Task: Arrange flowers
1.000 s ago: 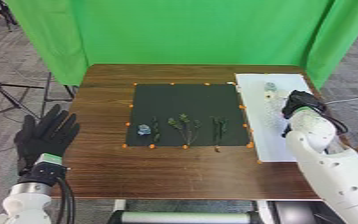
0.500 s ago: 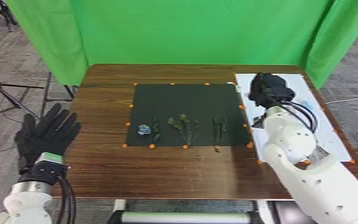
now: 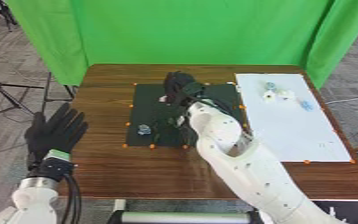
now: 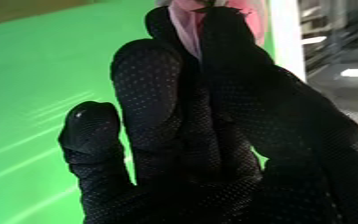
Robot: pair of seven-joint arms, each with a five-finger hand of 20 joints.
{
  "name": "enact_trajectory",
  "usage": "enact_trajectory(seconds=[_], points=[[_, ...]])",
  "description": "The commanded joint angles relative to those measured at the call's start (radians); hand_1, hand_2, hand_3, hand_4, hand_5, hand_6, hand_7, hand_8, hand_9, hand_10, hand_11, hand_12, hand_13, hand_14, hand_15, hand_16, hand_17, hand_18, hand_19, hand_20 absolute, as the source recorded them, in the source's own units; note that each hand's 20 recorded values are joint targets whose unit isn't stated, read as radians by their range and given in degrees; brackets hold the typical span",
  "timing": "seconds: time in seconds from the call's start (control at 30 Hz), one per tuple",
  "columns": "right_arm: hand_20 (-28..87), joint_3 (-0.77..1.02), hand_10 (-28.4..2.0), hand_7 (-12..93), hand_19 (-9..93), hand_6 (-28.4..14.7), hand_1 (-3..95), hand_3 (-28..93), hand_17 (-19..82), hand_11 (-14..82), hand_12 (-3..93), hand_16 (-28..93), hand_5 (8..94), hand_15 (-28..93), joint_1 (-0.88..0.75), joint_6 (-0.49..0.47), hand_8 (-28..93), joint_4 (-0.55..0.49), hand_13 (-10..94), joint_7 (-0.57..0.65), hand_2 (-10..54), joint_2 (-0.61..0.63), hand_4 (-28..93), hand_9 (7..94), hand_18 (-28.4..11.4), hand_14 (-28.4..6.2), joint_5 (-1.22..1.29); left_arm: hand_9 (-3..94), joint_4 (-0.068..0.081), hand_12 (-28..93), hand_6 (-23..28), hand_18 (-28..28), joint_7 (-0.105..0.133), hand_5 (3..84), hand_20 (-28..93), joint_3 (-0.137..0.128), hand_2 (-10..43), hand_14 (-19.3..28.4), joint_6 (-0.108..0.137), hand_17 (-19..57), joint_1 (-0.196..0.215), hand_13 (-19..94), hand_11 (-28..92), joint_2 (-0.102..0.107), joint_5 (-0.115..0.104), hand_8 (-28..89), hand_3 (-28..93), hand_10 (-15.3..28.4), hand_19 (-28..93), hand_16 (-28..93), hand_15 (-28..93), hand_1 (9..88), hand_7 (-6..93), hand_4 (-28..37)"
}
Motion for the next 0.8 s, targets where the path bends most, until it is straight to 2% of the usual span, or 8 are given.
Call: enact_trajectory(seconds=[0.03,0.17,0.37,0.5,0.53,0.67,0.73,0.8], points=[[37,-0.05,-7.8,32,92,-0.5,58.5,74,42,7.2,36.8,40,76.3,52,0.016,0.006,7,0.099,77,-0.01,-9.5,-0.105,-28,87.3,-21.4,-4.1,-0.067,32.4,0.003,8,6.0,11.0,-0.022,38.2,8,0.019,16.0,12.4,0.0,-3.7,-0.026,23,18,0.014,0.011,-10,70,12.7,31,-10,31,24.0,13.4,-28.3],[37,-0.06,-7.7,32,92,-0.4,58.3,74,42,7.3,37.0,40,76.1,52,0.029,0.014,7,0.151,77,-0.003,-9.5,-0.139,-28,87.0,-21.3,-4.1,-0.097,32.4,0.006,8,6.0,11.0,-0.009,38.1,8,0.031,16.0,12.5,0.003,-3.7,-0.039,23,18,0.025,0.006,-10,70,12.7,31,-10,31,24.1,13.4,-28.3],[37,-0.073,-7.8,32,92,-0.6,57.9,74,42,6.7,36.3,40,75.1,51,0.036,0.099,5,0.213,76,0.027,-9.5,-0.154,-28,85.7,-21.5,-4.1,-0.148,32.4,0.009,8,5.9,11.0,-0.012,38.1,8,0.045,16.0,12.5,-0.001,-3.8,-0.054,23,18,0.032,0.009,-10,70,12.7,31,-10,31,24.1,13.5,-28.3],[37,-0.064,-8.7,30,92,-0.8,57.4,73,42,6.2,34.7,40,73.5,51,0.031,0.066,3,0.226,75,0.025,-9.5,-0.157,-28,83.5,-21.5,-4.5,-0.178,32.4,0.008,8,6.0,11.1,-0.013,38.1,8,0.046,15.9,12.5,0.008,-3.7,-0.052,23,18,0.031,0.002,-10,70,12.7,31,-10,31,24.0,13.5,-28.3],[37,-0.059,-8.8,30,92,-1.0,56.9,74,42,5.9,34.2,40,73.0,51,0.028,0.033,3,0.218,75,0.027,-9.5,-0.156,-28,82.9,-21.4,-4.8,-0.183,32.5,0.003,8,5.9,11.1,-0.009,38.1,8,0.048,16.0,12.5,0.026,-3.8,-0.052,23,18,0.033,-0.004,-10,70,12.8,31,-10,31,24.2,13.5,-28.3],[37,-0.041,-10.3,27,91,-1.7,54.9,75,41,10.4,24.5,39,71.2,48,0.017,-0.087,2,0.188,74,0.028,-9.3,-0.165,-28,75.7,-21.4,-4.9,-0.151,32.8,0.0,8,6.0,11.1,0.007,38.4,8,0.044,16.6,12.5,0.031,-3.8,-0.045,23,18,0.034,-0.013,-10,70,12.7,31,-10,32,25.0,13.7,-28.3],[36,-0.041,-12.4,25,90,-2.2,52.8,75,40,13.8,16.0,38,69.0,47,0.019,-0.1,1,0.185,73,0.028,-9.5,-0.165,-28,69.2,-21.6,-5.1,-0.149,32.9,0.005,8,6.0,11.1,-0.003,38.5,8,0.044,16.6,12.5,0.026,-3.8,-0.054,23,18,0.031,-0.011,-10,70,12.7,31,-10,32,24.9,13.8,-28.3],[36,-0.025,-13.2,24,90,-2.3,51.2,77,40,13.2,15.0,38,67.5,47,0.014,-0.159,0,0.174,72,0.03,-9.5,-0.176,-28,67.0,-21.6,-5.0,-0.146,33.0,0.003,8,6.0,11.1,-0.033,38.5,8,0.034,16.6,12.5,0.016,-3.8,-0.05,23,18,0.026,-0.003,-10,71,12.7,31,-10,32,24.9,13.8,-28.3]])
